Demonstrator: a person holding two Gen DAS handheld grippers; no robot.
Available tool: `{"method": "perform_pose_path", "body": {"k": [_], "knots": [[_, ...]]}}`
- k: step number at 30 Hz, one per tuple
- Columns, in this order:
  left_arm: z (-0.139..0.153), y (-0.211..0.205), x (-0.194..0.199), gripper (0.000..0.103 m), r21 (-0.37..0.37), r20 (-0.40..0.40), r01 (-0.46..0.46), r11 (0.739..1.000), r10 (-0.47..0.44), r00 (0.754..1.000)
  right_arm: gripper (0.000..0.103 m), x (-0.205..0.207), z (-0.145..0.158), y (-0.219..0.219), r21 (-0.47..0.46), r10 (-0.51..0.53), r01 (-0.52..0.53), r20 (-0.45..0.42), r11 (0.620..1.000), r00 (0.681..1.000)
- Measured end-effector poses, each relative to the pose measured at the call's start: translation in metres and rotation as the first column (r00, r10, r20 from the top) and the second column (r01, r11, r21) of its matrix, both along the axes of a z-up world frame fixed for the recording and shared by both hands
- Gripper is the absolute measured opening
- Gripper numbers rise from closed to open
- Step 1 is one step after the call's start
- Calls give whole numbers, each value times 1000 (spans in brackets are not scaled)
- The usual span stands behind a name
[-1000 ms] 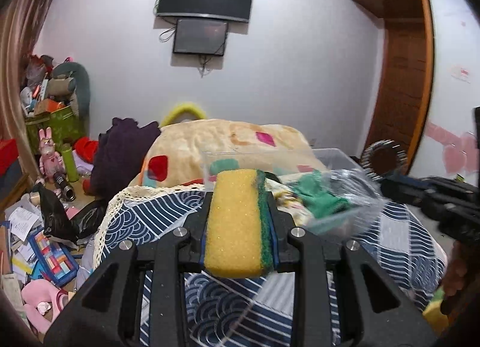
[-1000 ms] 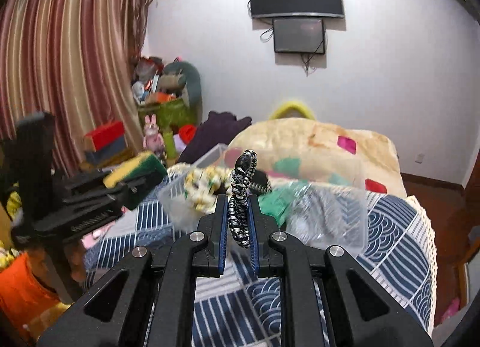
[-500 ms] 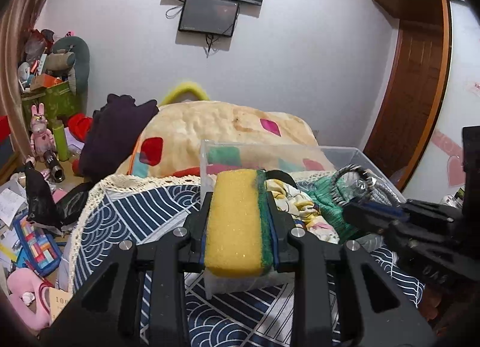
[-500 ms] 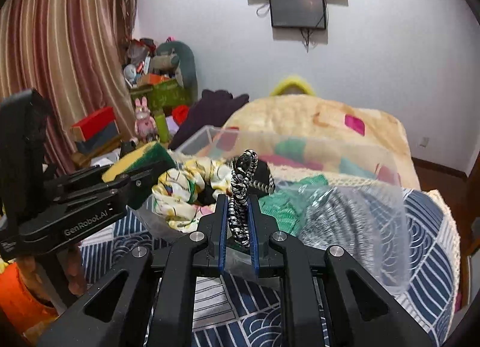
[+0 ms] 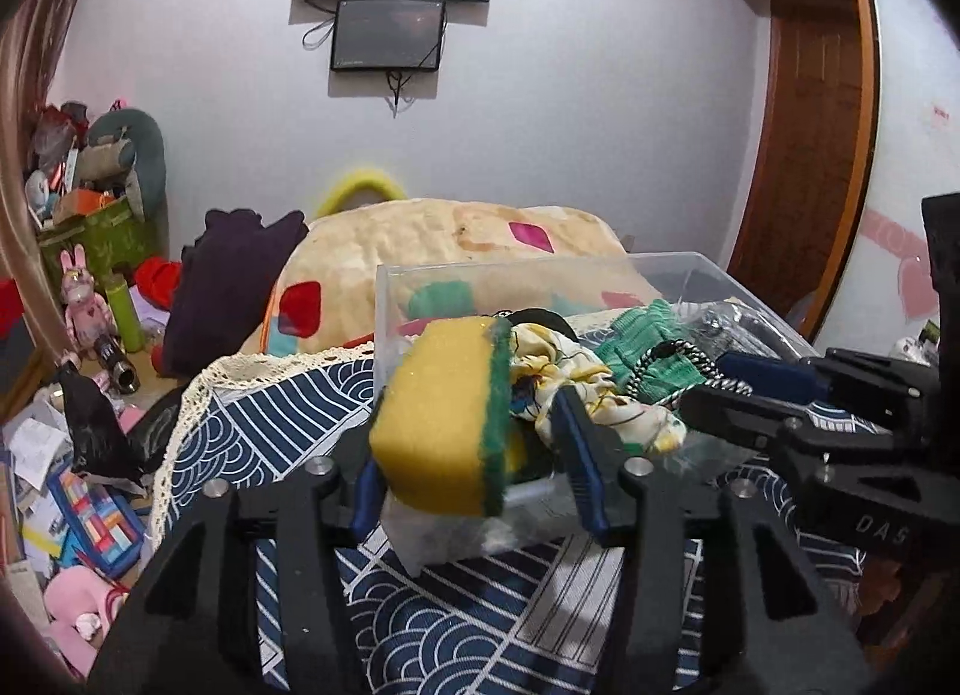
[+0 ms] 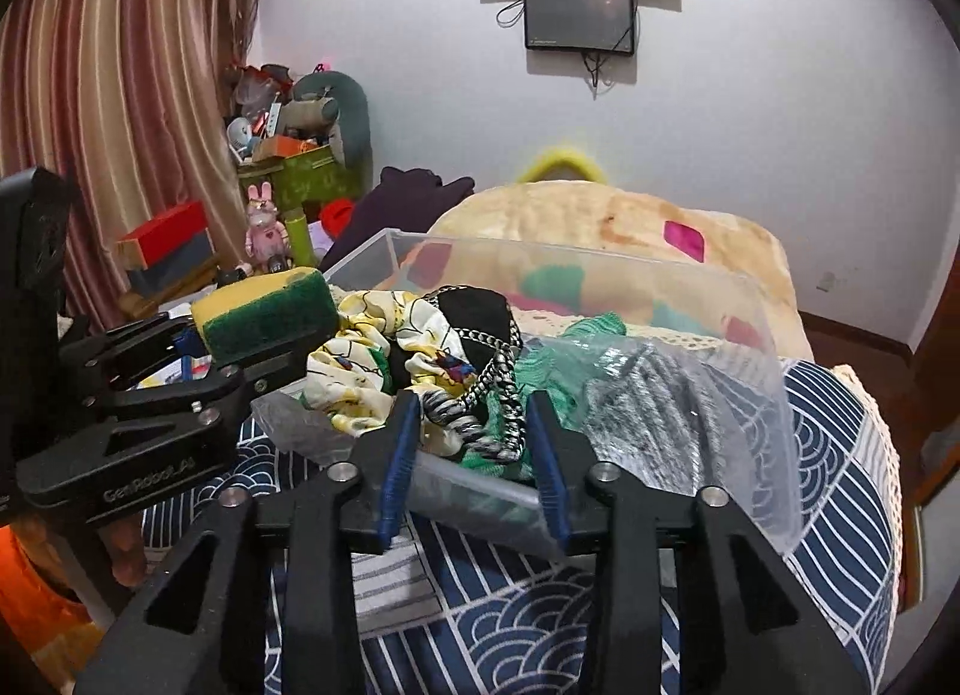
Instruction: Organize soft objects
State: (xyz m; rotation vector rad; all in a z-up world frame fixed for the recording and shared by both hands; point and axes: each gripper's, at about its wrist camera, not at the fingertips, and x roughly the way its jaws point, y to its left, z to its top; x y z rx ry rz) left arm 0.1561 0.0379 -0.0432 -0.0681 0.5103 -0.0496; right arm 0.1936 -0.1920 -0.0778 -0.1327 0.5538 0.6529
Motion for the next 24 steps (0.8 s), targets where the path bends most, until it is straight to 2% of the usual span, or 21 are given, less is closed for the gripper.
{"method": "perform_pose_path", "body": {"k": [2, 6, 10, 15, 19, 22, 24], "knots": [[3, 0, -6, 64, 11, 19, -19, 1000, 19, 1000, 35, -4, 2, -6, 13, -1, 1, 4, 1000, 1000], [10, 4, -15, 65, -14, 31, -21, 1000, 22, 999, 36, -11, 8, -17, 41, -8, 8, 18, 999, 1000], [20, 6, -26, 65, -8, 59, -32, 999, 32, 998, 43, -22, 17, -27, 70, -17, 14, 49, 997, 999], [35, -4, -52, 65, 34, 128, -17, 999, 12, 992, 44, -37, 33, -36, 94, -23, 13, 108, 996, 994], [46, -10, -74, 65, 14, 171, 13, 1000, -15, 985, 45, -54, 44, -47, 131, -31, 12, 150, 991, 988], [55, -15, -88, 65, 11, 203, 25, 1000, -27, 979, 52, -69, 51, -58, 151, -58, 29, 192, 988, 980], [61, -18, -95, 70, 13, 223, 31, 999, -34, 974, 54, -77, 55, -63, 160, -70, 36, 216, 986, 974]]}}
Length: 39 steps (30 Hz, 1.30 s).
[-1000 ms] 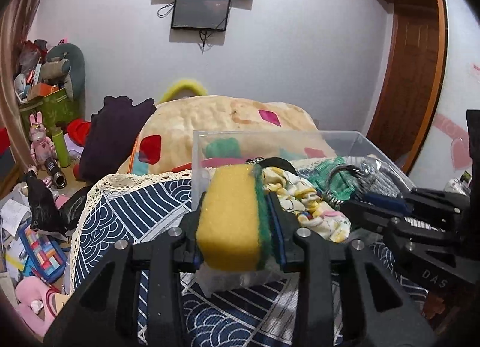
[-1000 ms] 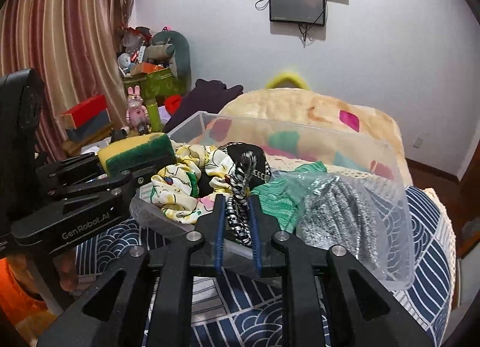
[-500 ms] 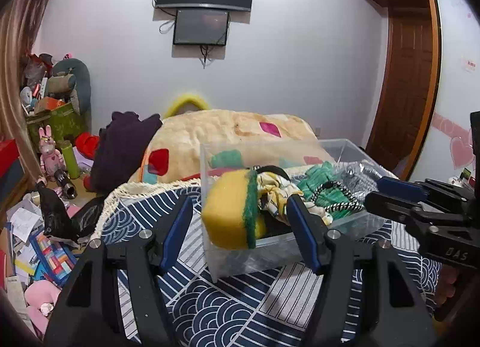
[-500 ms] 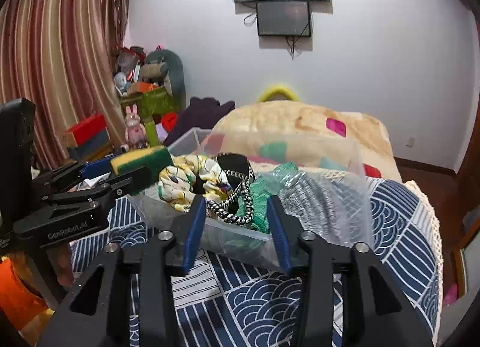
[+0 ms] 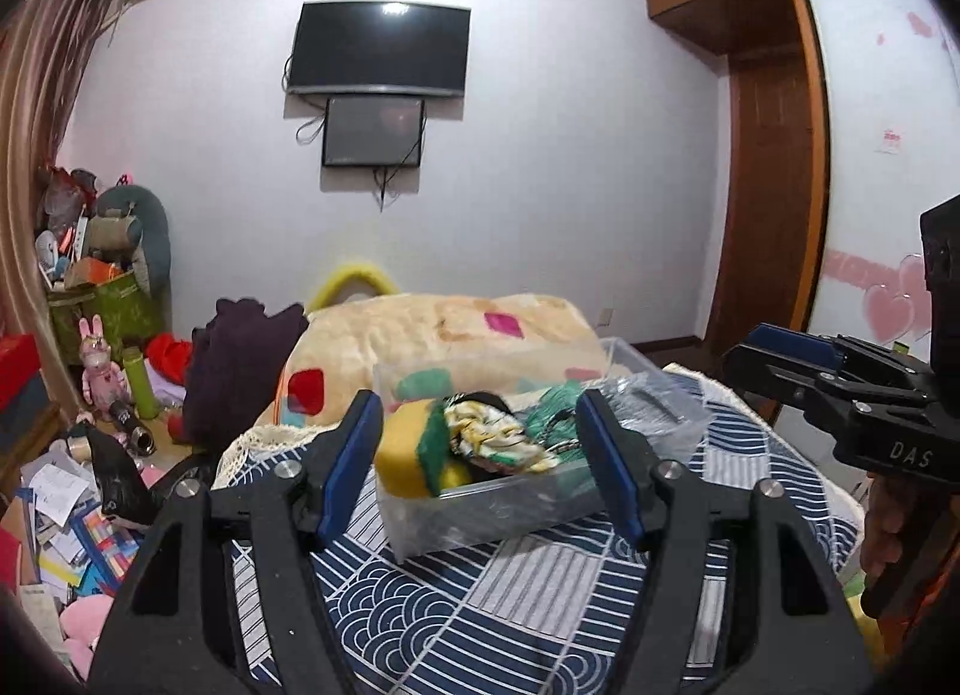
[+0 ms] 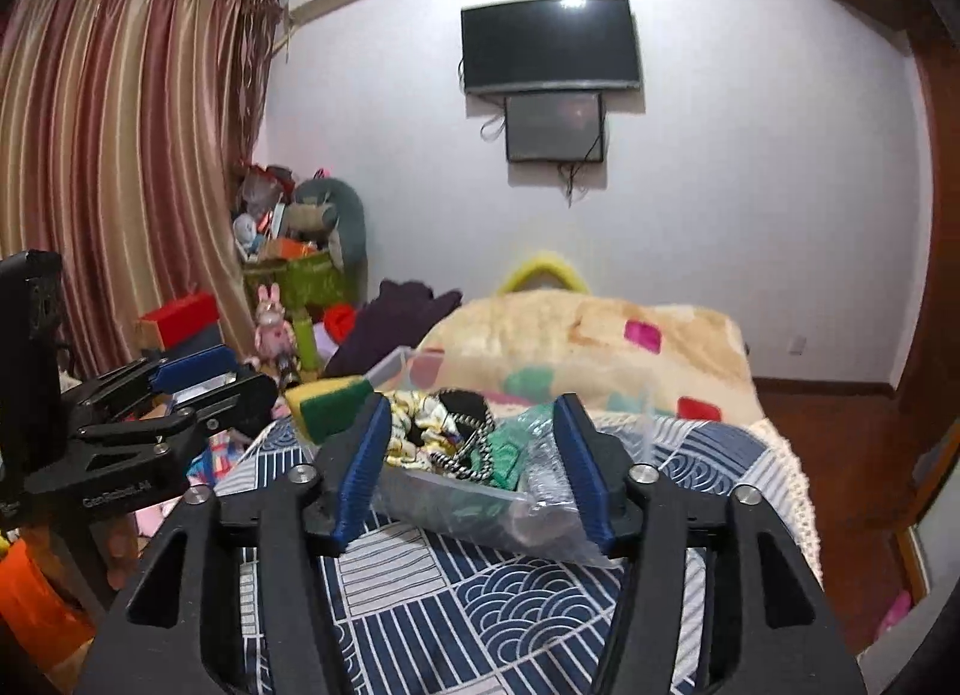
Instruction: Organize soft objects
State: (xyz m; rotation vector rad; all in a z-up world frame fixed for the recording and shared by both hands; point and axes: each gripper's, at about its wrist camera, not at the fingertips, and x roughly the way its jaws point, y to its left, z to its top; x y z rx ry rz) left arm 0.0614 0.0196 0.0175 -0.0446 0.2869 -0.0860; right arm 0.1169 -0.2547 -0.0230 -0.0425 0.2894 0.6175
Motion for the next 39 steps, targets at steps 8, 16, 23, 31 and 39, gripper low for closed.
{"method": "perform_pose_path", "body": {"k": [8, 16, 23, 31, 39], "knots": [[10, -6, -25, 90, -33, 56, 0, 999, 2, 998, 84, -21, 8, -16, 55, -40, 37, 62, 998, 997], [7, -8, -33, 96, -30, 61, 8, 1000, -7, 998, 100, -26, 6, -16, 68, -83, 77, 86, 995, 993], [4, -13, -37, 100, -22, 70, 19, 1000, -18, 997, 101, -28, 0, -17, 65, -80, 75, 73, 995, 994], [3, -17, -38, 102, -7, 78, 9, 1000, -9, 997, 102, -32, -1, -15, 60, -68, 63, 79, 996, 995], [-2, -17, -38, 102, 0, 63, 7, 1000, -7, 998, 102, -33, -2, -17, 66, -69, 64, 74, 996, 995]]}}
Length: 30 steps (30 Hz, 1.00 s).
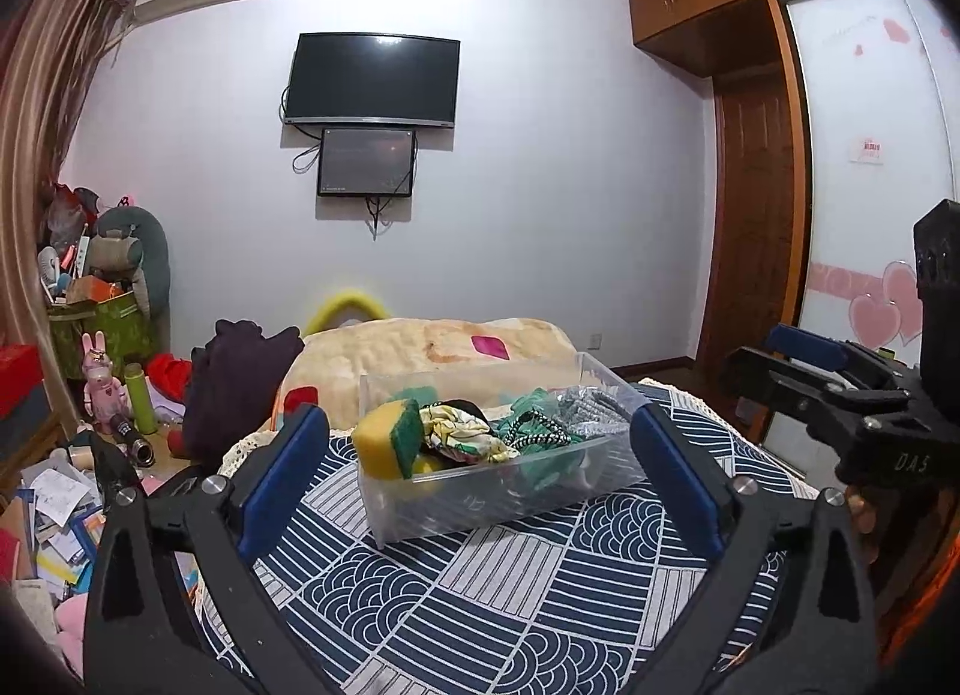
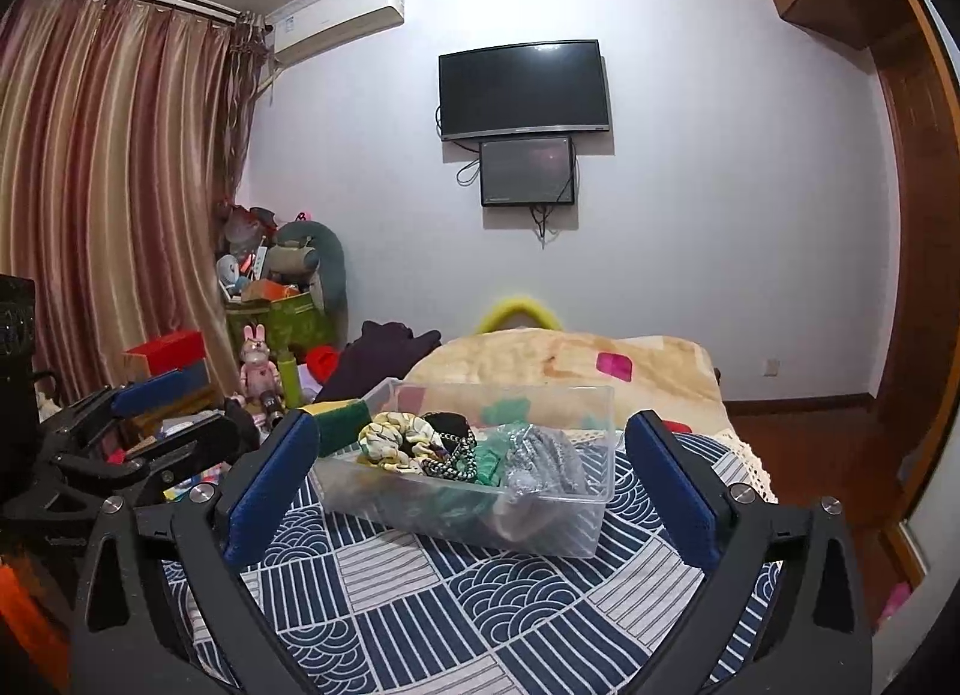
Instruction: Organize soft objects
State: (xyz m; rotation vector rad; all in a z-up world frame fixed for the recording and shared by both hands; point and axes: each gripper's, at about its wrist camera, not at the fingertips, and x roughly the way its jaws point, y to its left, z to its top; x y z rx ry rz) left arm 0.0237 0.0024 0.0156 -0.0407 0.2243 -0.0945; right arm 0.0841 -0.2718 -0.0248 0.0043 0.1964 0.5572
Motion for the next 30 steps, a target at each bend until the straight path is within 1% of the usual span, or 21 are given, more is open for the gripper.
{"method": "perform_pose_path", "body": {"k": [30], "knots": [[-2, 3, 3, 103, -24, -21, -10, 1000, 9, 1000, 103, 4, -1, -3, 11, 0, 0, -19, 1000, 1000]]}}
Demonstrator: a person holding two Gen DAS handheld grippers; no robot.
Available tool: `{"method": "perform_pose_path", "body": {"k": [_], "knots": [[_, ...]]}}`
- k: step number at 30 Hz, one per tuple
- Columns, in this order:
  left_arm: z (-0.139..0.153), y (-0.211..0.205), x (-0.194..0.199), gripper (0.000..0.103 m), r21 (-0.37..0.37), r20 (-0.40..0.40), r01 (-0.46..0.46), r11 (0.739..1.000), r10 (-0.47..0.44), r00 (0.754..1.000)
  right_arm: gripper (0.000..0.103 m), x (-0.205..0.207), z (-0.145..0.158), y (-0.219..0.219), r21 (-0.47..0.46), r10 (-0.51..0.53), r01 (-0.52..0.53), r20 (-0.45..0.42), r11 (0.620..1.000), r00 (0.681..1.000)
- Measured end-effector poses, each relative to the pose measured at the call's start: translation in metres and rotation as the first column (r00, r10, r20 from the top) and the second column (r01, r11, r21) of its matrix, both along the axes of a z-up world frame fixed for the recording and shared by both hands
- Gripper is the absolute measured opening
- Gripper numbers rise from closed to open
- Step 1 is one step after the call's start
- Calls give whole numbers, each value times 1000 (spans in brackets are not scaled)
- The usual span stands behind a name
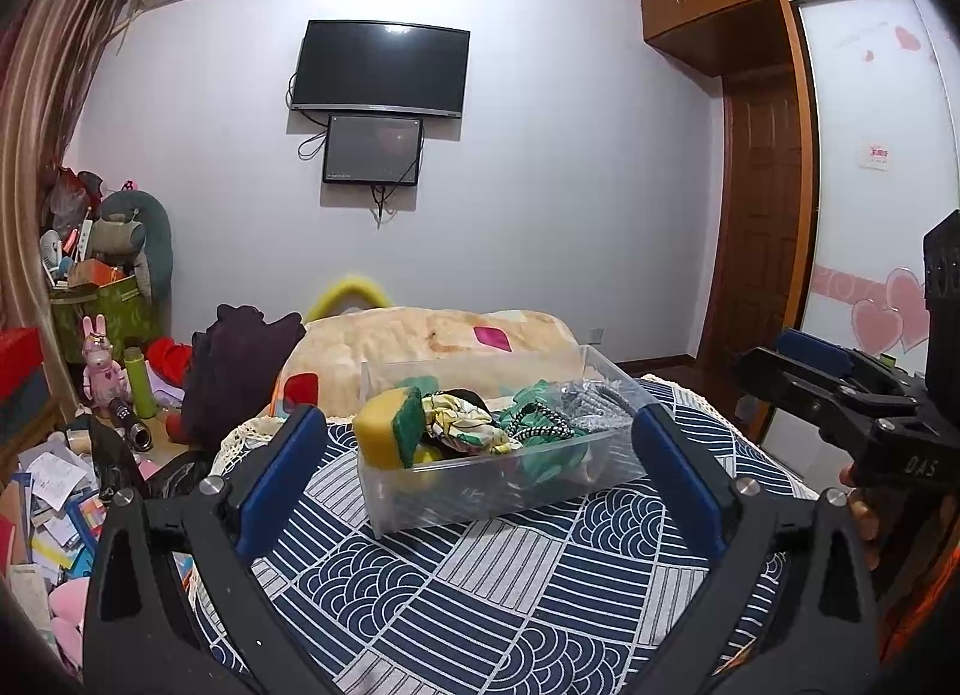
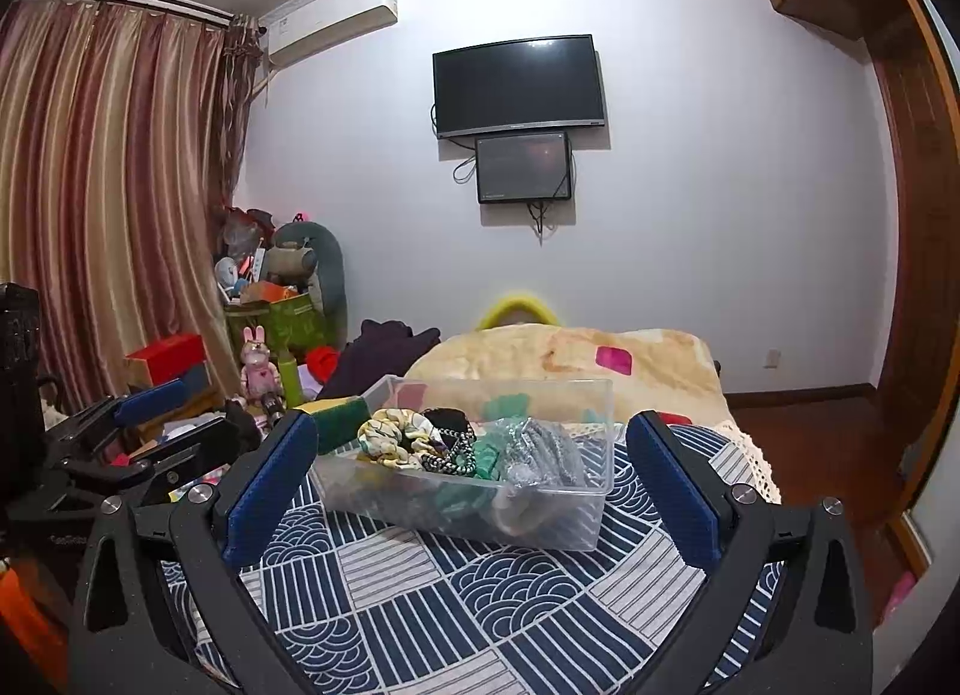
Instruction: Organize soft objects
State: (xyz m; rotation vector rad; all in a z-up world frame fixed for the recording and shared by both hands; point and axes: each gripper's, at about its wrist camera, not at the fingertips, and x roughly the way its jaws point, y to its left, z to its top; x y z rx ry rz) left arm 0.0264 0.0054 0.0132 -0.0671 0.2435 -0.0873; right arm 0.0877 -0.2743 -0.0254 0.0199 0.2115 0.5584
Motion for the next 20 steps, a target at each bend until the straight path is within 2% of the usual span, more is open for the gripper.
{"method": "perform_pose_path", "body": {"k": [20], "knots": [[-1, 1, 0, 103, -10, -9, 5, 1000, -5, 1000, 103, -1, -3, 3, -3, -9, 9, -13, 1000, 1000]]}}
